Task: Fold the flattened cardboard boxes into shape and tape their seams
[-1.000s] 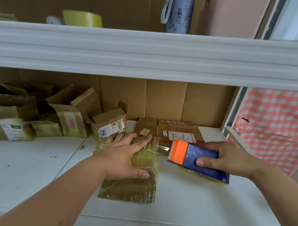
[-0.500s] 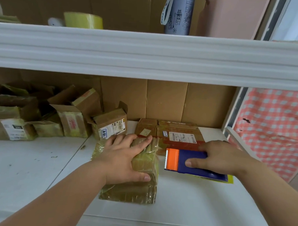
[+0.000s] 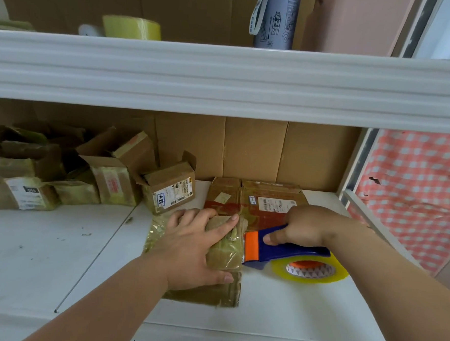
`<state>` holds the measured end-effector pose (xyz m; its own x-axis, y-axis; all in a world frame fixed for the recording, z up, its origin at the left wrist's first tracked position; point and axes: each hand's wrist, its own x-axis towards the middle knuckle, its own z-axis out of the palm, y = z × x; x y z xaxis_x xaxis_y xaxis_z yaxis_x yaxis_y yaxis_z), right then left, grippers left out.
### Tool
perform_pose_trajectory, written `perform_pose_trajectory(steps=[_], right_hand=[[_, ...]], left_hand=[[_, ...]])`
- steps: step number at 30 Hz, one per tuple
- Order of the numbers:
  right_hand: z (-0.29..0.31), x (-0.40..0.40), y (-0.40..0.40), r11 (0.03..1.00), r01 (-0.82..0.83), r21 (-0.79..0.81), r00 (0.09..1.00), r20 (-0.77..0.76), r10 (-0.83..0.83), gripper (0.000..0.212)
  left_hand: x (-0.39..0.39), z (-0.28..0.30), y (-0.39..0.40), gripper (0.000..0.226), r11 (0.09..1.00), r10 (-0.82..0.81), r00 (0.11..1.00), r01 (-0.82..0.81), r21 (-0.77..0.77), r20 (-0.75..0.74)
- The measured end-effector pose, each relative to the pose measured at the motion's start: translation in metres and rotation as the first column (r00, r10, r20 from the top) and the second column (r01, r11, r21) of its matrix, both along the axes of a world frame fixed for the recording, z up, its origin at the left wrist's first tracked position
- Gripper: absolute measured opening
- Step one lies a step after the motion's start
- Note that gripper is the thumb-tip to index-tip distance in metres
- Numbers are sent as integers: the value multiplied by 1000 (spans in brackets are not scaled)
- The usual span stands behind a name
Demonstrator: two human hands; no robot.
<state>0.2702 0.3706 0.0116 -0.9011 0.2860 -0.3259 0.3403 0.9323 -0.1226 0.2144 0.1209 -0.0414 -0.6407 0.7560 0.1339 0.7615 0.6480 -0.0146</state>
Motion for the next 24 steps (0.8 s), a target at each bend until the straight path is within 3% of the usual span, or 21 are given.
perform_pose_trajectory(steps=[5,9,13,15,20,24], right_hand=[[-28,-3,16,971,112,-211,993,-9,-117,101],[-34,3,18,945,192,-264,980,0,-199,85],[-32,17,14,981,187,40,982,-9,-187,58],[-33,26,11,967,187,173,981,-84,-175,55],[-51,34,-1,923,228,310,924,-367,-105,59],[-87,36,-10,910,170,379,948,-315,-46,55]], left_hand=[[-1,-5,5,100,997,-70,997,69,-28,-26],[-1,-6,8,99,996,-80,997,78,-45,-25],[-6,-1,2,97,1000,-26,999,27,-12,21],[-8,1,-3,95,1000,7,1000,-7,-2,28],[-11,1,0,104,999,31,999,-29,-44,45],[-14,-2,3,106,994,50,997,-45,-98,53]])
